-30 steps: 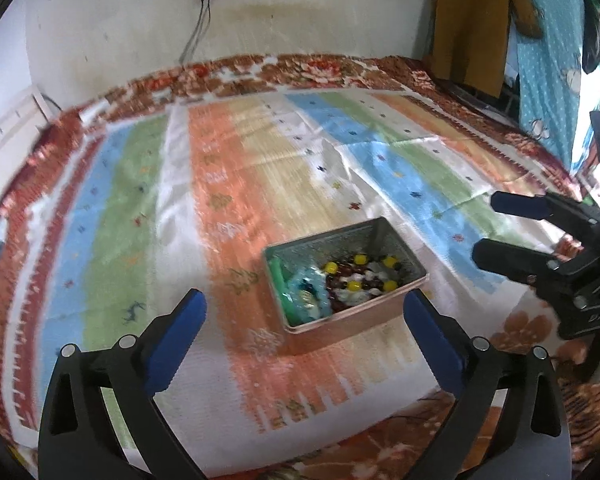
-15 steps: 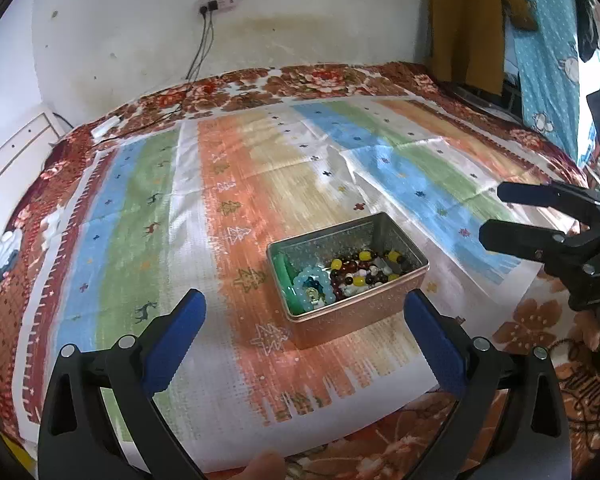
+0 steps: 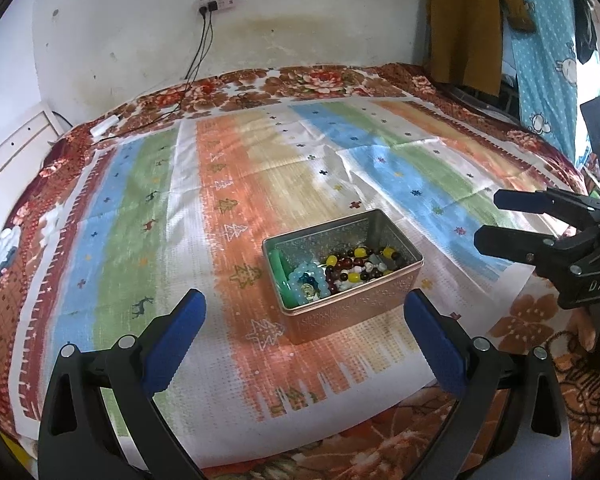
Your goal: Organize jewelry
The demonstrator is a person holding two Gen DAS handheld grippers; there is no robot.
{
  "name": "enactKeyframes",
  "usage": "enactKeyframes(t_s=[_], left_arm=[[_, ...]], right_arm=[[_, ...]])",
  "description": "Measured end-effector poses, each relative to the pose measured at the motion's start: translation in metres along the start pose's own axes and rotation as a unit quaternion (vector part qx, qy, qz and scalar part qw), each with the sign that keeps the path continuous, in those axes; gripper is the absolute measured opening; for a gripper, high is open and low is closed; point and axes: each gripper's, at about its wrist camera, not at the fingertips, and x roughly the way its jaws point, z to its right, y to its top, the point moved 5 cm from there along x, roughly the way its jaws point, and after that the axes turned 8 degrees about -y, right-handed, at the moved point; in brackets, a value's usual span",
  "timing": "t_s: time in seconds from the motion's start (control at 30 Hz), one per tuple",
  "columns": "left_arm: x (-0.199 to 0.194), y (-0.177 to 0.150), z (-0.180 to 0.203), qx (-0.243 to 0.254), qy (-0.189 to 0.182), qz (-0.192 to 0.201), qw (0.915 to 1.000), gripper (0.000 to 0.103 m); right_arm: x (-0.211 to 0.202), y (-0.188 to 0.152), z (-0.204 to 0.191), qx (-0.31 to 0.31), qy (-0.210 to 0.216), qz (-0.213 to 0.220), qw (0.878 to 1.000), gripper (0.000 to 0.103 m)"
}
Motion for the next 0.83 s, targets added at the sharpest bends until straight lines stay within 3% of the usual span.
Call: enactKeyframes(t_s=[0.43,0.83], left_arm=[[-0.0022,0.0013,-0.0016,-0.009,-0.015,0.008,0.9998,0.097],[-0.0041,0.0019,-0.0031,-0.015,-0.006,0.011,0.9998,0.097]], right_arm=[[0.0011,-0.0064,-0.0062,-0.018,0.004,-0.005,1.0,0.092],[0.0021,-0.0081,-0.0057,-0.021,0.001,-0.007,1.0,0.092]])
